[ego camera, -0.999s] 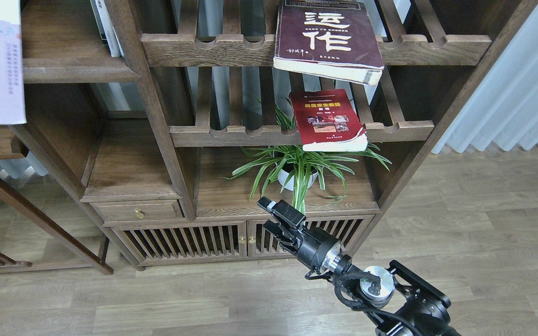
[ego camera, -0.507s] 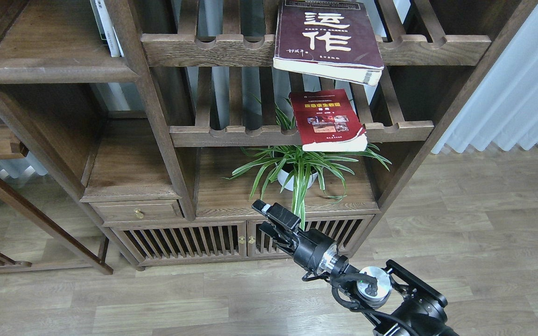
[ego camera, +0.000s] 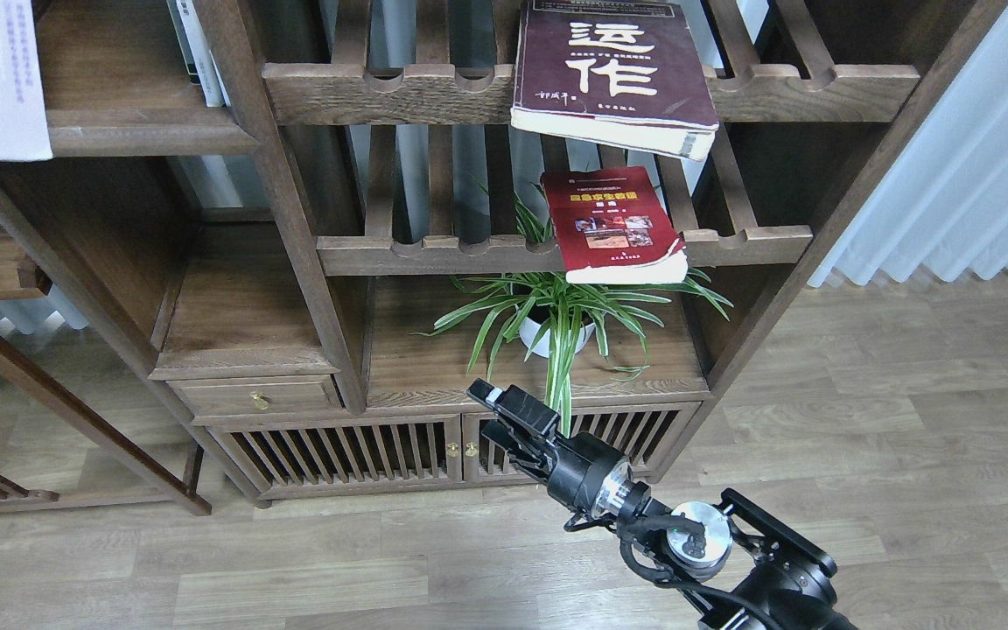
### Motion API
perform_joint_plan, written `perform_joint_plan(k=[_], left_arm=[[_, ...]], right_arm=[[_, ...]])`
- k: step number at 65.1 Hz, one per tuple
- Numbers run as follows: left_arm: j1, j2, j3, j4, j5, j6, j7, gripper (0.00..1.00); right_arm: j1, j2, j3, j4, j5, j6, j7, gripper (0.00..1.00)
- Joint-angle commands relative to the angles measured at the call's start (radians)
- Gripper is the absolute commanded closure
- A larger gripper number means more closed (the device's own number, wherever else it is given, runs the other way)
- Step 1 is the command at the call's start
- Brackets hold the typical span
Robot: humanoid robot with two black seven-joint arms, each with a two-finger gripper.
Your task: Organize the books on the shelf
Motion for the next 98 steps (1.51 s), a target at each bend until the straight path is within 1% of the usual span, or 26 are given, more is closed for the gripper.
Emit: perform_joint_plan(k=[1, 7, 10, 11, 12, 13, 15, 16, 22, 23, 25, 33, 36, 37, 47, 55, 62, 66, 69, 71, 72, 77, 85, 86, 91, 98], left_arm=[[-0.001, -0.013, -0.009, 0.030, 0.007, 0.000, -0.008, 1.00], [-0.001, -0.030, -0.024, 0.053, 0.008, 0.000, -0.026, 1.00], [0.001, -0.050, -0.035, 0.073, 0.018, 0.000, -0.054, 1.00], [-0.001, -0.059, -0.040, 0.085, 0.027, 0.000, -0.072, 1.00], [-0.001, -0.062, -0.040, 0.088, 0.030, 0.000, -0.079, 1.00], [-0.001, -0.071, -0.044, 0.101, 0.043, 0.000, -0.100, 1.00], [0.001, -0.079, -0.049, 0.110, 0.054, 0.000, -0.117, 1.00], [-0.001, -0.088, -0.055, 0.118, 0.067, 0.000, -0.137, 1.00], [0.001, -0.120, -0.066, 0.145, 0.114, 0.000, -0.186, 1.00], [0.001, -0.146, -0.075, 0.170, 0.154, 0.000, -0.224, 1.00], [0.001, -0.165, -0.078, 0.184, 0.178, 0.000, -0.247, 1.00], [-0.001, -0.219, -0.093, 0.222, 0.252, 0.000, -0.310, 1.00], [0.001, -0.234, -0.104, 0.225, 0.272, 0.000, -0.326, 1.00], [0.001, -0.243, -0.110, 0.227, 0.286, 0.000, -0.339, 1.00], [0.001, -0.280, -0.127, 0.227, 0.349, 0.000, -0.408, 1.00], [0.007, -0.283, -0.129, 0.225, 0.412, 0.000, -0.457, 1.00], [0.010, -0.288, -0.129, 0.219, 0.472, 0.000, -0.536, 1.00], [0.010, -0.291, -0.129, 0.211, 0.481, 0.000, -0.566, 1.00], [0.012, -0.292, -0.127, 0.211, 0.501, 0.000, -0.600, 1.00], [0.013, -0.295, -0.127, 0.211, 0.508, 0.013, -0.614, 1.00], [0.021, -0.312, -0.124, 0.214, 0.527, 0.043, -0.660, 1.00], [0.039, -0.335, -0.121, 0.216, 0.548, 0.083, -0.707, 1.00], [0.055, -0.358, -0.121, 0.220, 0.588, 0.180, -0.750, 1.00], [0.058, -0.364, -0.119, 0.220, 0.591, 0.201, -0.766, 1.00], [0.078, -0.403, -0.119, 0.220, 0.596, 0.260, -0.801, 1.00], [0.090, -0.450, -0.124, 0.222, 0.597, 0.327, -0.807, 1.00]], right_arm=[[-0.001, 0.000, 0.001, -0.001, -0.005, -0.002, 0.000, 0.01], [-0.003, 0.000, 0.001, -0.001, -0.003, -0.002, 0.000, 0.01], [-0.003, 0.000, -0.001, -0.001, -0.003, -0.002, 0.000, 0.01], [-0.003, 0.000, -0.001, -0.001, -0.003, 0.000, 0.000, 0.01], [-0.003, 0.000, -0.001, -0.001, -0.003, -0.002, 0.000, 0.01], [-0.003, 0.000, -0.001, -0.001, -0.003, -0.002, 0.000, 0.02], [-0.003, 0.000, -0.001, 0.000, -0.003, -0.002, 0.000, 0.01], [-0.003, 0.000, -0.001, 0.000, -0.003, 0.000, 0.000, 0.01], [-0.004, 0.000, -0.001, 0.002, -0.002, 0.000, 0.000, 0.01], [-0.004, 0.000, -0.002, 0.003, -0.002, 0.000, 0.000, 0.01], [-0.003, 0.000, -0.009, 0.003, -0.002, 0.000, 0.000, 0.01], [-0.001, 0.000, -0.022, 0.006, -0.002, 0.000, 0.000, 0.01], [0.000, 0.000, -0.022, 0.006, -0.002, 0.000, 0.000, 0.01], [0.000, 0.000, -0.022, 0.006, -0.002, 0.001, 0.000, 0.01], [0.000, 0.000, -0.022, 0.006, -0.003, 0.000, 0.000, 0.01], [0.000, 0.000, -0.022, 0.008, -0.002, 0.001, 0.000, 0.01], [0.000, 0.000, -0.022, 0.008, -0.003, 0.001, 0.000, 0.01], [0.000, 0.000, -0.022, 0.008, -0.002, 0.001, 0.000, 0.01], [-0.001, 0.000, -0.022, 0.009, -0.002, 0.001, 0.000, 0.01], [-0.001, 0.000, -0.022, 0.011, -0.003, 0.003, 0.000, 0.01], [-0.003, 0.000, -0.022, 0.013, -0.002, 0.003, 0.000, 0.01], [-0.003, 0.000, -0.022, 0.013, -0.003, 0.003, 0.000, 0.01], [-0.001, 0.000, -0.022, 0.016, -0.003, 0.005, 0.000, 0.01], [-0.001, 0.000, -0.022, 0.017, -0.003, 0.005, 0.000, 0.01], [-0.001, 0.000, -0.022, 0.020, -0.003, 0.006, 0.000, 0.01], [-0.003, 0.000, -0.022, 0.023, -0.003, 0.008, 0.000, 0.01]])
